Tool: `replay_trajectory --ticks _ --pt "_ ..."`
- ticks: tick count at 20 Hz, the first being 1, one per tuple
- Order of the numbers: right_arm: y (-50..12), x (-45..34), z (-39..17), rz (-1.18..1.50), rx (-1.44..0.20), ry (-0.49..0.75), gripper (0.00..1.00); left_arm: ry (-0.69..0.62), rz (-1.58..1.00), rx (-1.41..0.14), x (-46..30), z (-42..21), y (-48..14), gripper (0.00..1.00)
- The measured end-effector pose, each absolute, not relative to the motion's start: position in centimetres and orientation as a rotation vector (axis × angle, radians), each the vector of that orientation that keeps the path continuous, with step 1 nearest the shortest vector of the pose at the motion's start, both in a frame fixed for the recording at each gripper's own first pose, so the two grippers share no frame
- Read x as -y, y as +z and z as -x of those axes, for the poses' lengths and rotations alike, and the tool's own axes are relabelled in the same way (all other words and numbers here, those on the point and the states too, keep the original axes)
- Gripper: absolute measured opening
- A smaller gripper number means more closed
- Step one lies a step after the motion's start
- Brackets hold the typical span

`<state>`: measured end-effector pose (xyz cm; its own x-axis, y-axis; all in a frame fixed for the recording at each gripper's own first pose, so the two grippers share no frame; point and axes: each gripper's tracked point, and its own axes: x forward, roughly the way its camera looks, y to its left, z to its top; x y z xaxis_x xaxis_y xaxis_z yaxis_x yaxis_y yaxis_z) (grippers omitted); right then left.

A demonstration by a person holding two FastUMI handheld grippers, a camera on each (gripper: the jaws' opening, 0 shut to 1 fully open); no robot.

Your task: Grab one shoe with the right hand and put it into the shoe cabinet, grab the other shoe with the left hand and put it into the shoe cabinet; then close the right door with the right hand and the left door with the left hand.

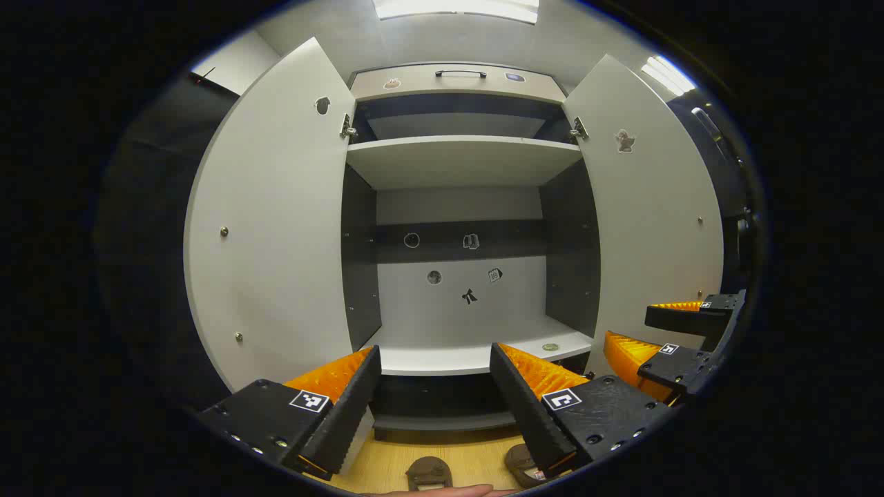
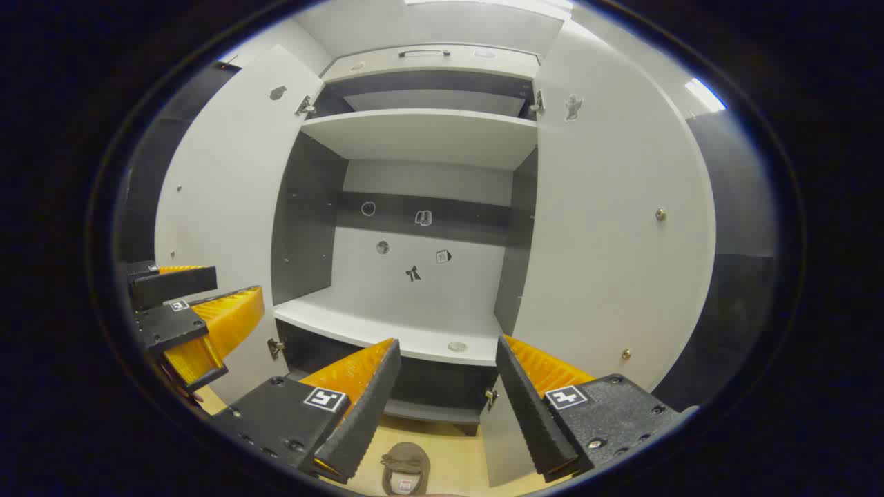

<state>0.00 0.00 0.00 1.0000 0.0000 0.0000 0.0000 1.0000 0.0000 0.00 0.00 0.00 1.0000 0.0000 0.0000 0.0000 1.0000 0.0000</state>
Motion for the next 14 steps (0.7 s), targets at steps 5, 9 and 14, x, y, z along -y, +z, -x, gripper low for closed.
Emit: replay_trajectory --ticks 5,9,14 --pt "-0.2 -0.5 -0.1 0.005 -0.007 0.016 0.90 0.010 -0.007 -0.004 -0.2 0.2 -0.1 0.96" --pt "-0.3 -1.1 -0.2 0.008 -0.008 0.040 0.90 0.022 -0.004 -0.007 -0.5 0.3 -0.1 0.96" --pt "-1.4 -1.5 -0.7 0.019 -0.016 0.050 0.90 0.036 -0.009 -0.001 -0.9 0.2 0.2 0.96"
